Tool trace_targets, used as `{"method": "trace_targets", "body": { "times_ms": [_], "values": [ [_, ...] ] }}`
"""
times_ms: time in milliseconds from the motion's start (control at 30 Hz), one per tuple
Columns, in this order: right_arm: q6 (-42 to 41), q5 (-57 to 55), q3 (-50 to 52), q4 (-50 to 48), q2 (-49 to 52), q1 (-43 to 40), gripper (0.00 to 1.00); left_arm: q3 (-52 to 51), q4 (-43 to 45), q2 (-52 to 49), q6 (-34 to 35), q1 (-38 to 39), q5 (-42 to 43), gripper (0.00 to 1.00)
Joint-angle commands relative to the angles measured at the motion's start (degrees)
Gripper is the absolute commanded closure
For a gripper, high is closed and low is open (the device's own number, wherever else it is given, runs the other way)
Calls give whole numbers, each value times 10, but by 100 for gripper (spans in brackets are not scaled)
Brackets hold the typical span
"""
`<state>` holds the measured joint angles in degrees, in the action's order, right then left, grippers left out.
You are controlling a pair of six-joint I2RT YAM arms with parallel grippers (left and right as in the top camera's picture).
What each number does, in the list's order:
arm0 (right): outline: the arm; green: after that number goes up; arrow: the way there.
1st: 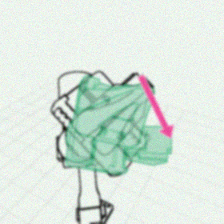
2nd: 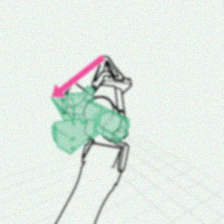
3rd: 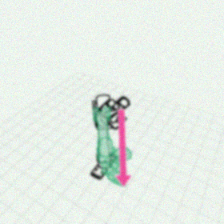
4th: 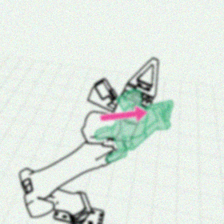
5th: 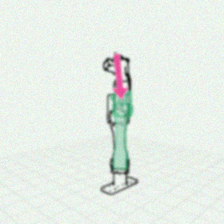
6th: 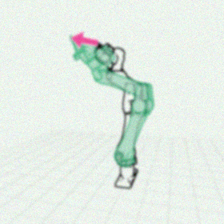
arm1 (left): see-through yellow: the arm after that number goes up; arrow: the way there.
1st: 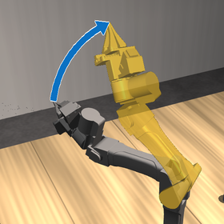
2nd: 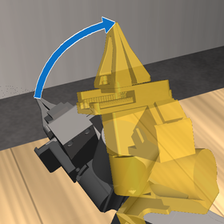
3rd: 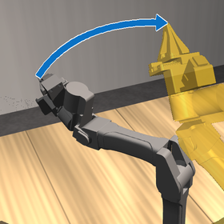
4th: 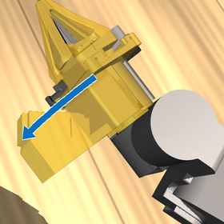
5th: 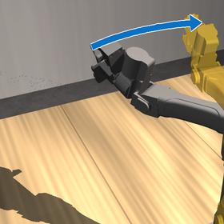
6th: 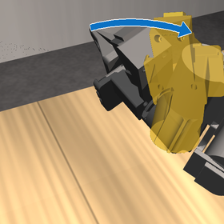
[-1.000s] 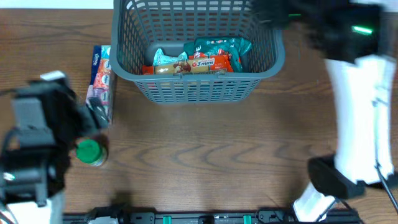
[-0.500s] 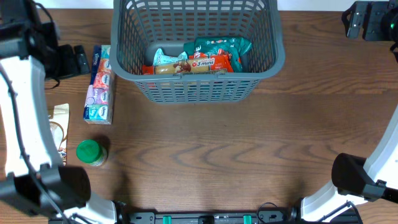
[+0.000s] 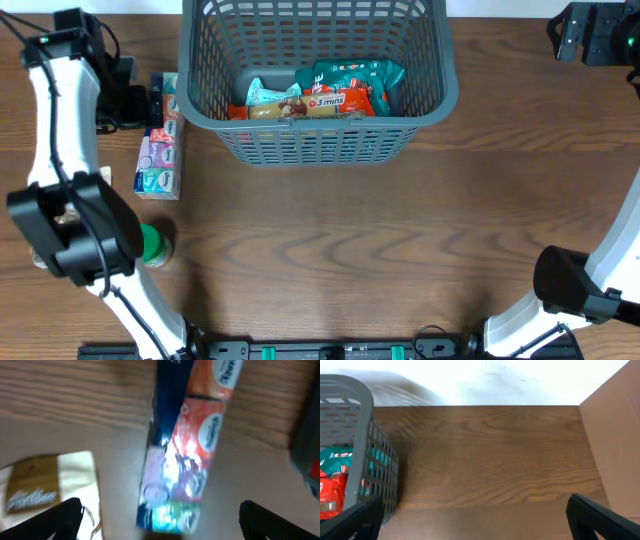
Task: Pack container
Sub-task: 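Reach the left gripper to the Kleenex tissue box and grasp it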
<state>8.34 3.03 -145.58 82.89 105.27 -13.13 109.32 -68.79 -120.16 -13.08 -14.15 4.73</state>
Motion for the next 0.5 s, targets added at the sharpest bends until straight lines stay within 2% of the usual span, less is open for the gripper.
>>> {"method": "trace_targets", "body": {
  "times_ms": [0,467],
  "values": [
    [-3,4,2,0,-2,-3,1,8,9,-39,-13,4,13,1],
    [-6,4,2,0,-2,-3,1,7,31,-176,-12,26,13,1]
  ]
}}
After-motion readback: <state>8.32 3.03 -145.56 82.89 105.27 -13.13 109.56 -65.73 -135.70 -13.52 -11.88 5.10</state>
